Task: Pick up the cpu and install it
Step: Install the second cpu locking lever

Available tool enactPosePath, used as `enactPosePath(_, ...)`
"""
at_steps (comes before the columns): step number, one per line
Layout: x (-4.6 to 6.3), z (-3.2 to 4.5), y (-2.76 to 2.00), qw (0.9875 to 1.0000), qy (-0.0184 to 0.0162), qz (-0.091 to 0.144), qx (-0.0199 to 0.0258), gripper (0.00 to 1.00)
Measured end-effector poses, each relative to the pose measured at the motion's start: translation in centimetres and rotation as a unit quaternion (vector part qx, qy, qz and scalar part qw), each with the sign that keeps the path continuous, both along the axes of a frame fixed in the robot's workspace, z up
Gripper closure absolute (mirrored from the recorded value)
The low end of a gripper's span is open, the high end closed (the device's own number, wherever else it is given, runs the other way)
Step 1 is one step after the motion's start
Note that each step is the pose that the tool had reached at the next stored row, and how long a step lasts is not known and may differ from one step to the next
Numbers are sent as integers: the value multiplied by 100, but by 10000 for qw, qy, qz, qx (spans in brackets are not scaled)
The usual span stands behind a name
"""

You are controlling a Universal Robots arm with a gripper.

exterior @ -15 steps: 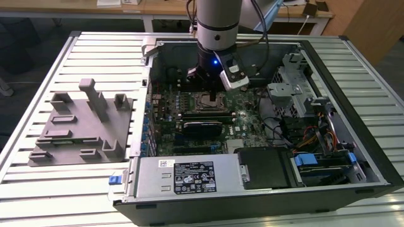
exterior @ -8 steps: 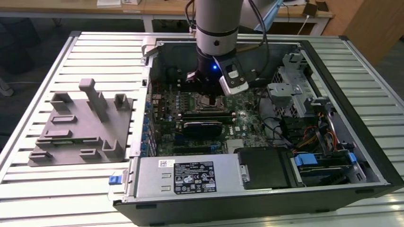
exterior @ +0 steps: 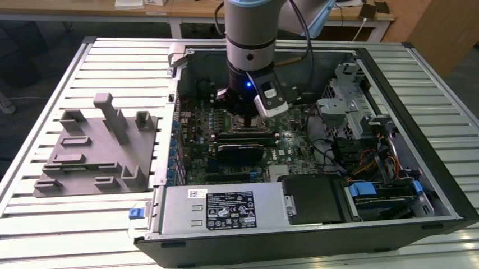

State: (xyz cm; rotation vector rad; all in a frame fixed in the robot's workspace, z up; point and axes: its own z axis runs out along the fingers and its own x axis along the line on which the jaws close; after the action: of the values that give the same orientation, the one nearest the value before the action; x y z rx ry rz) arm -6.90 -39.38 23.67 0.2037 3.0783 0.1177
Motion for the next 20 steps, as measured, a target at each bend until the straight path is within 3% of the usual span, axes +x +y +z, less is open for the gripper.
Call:
enactPosePath(7,-89,-63,-23,10000,-26,9,49,89)
enactPosePath(11,-139,-102,-47,9998,-26,20,174,89)
enactPosePath(17,-168,-147,-85,9998,-27,27,214,89)
enactPosePath(20,-183,-165,-112,9996,-26,44,274,89)
